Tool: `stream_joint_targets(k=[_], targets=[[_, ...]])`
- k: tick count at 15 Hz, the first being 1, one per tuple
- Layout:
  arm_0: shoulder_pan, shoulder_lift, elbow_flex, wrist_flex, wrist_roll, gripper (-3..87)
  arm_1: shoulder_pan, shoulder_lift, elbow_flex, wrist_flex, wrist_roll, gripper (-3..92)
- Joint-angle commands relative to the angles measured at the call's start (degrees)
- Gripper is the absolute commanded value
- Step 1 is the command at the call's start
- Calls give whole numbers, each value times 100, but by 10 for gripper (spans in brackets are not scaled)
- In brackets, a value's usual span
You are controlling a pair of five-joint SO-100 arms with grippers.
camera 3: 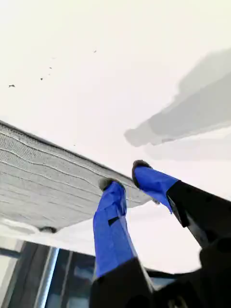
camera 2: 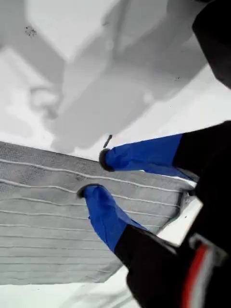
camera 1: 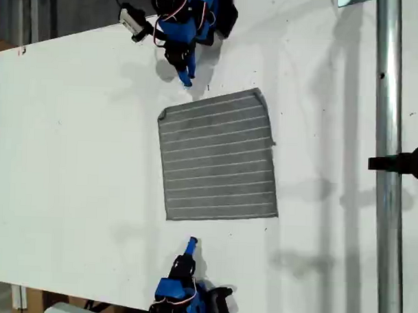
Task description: Grasp corners of a towel and fold twice.
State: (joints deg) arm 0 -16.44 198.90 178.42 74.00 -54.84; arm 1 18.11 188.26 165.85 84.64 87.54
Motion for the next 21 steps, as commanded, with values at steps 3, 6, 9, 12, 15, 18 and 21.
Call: stream_joint_targets(k=[3, 6, 9, 12, 15, 18, 21], targets=[[-272, 0, 18, 9, -2584, -29, -413, 44, -193, -334, -149, -2], [-272, 0, 18, 9, -2584, -29, -387, 35, -519, -413, -659, -2], [-272, 0, 18, 9, -2584, -29, -369, -1222, -1687, -457, -1450, -2], [-272, 0, 18, 9, -2584, -29, -606, -3393, -3419, -229, -2812, -2], [-264, 0, 18, 9, -2610, -29, -1318, -5019, -4597, 246, -4008, -2], [-255, 0, 18, 9, -2628, -29, -2030, -5581, -5238, 650, -4386, -2], [-255, 0, 18, 0, -2637, -29, -2988, -6223, -5774, 896, -4104, 44]])
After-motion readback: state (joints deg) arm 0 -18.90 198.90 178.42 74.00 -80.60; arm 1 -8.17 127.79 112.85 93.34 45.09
